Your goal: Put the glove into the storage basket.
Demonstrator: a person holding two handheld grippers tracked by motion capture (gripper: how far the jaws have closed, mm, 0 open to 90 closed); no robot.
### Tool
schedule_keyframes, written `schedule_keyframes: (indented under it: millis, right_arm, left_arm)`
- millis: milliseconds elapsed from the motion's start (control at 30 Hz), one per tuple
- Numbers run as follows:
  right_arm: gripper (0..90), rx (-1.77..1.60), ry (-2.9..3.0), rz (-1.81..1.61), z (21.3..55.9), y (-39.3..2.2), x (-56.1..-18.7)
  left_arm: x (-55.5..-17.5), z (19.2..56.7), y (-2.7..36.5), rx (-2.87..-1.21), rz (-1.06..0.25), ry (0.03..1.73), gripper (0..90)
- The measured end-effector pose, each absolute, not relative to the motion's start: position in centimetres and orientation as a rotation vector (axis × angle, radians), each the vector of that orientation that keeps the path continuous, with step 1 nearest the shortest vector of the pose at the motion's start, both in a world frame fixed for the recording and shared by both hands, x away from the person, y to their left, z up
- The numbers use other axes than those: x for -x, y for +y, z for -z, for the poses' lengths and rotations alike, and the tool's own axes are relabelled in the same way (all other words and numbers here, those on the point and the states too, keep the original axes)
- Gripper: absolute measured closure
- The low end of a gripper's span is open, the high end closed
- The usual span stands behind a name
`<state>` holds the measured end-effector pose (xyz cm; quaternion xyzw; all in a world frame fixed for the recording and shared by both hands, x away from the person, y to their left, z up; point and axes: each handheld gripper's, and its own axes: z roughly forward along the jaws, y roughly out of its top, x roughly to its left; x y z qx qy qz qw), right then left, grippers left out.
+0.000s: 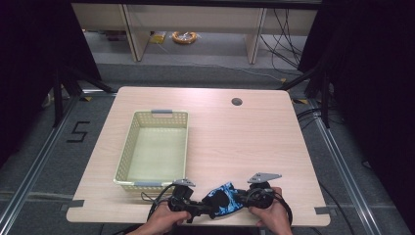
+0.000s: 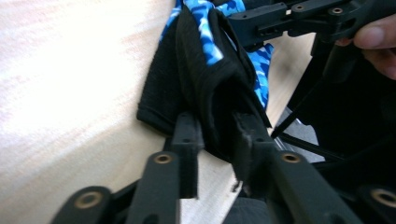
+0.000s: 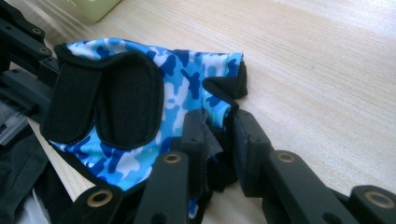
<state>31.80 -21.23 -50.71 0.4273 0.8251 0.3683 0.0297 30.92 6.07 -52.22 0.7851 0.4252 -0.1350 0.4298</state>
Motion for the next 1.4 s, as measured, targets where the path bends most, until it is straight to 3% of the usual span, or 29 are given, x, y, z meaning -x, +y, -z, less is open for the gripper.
schedule_keyframes:
  millis: [267,900,1400]
  right_arm:
    - [77.4,-1.325,2.542,-1.142,50.7,-21.2,-31.8]
    - [81.8,-1.258,2.497,-1.332,48.2,-21.0,-31.1]
    - [82.7,-1.164,2.425,-1.448,43.2,-20.3,-30.4]
  left_arm:
    - [-30.6,51.8,5.9,-1.977,0.257,0.946,85.9]
    - [-29.8,49.0,7.2,-1.970,0.171,0.836,86.5]
    - [-30.7,45.6,8.9,-1.887,0.115,0.807,85.2]
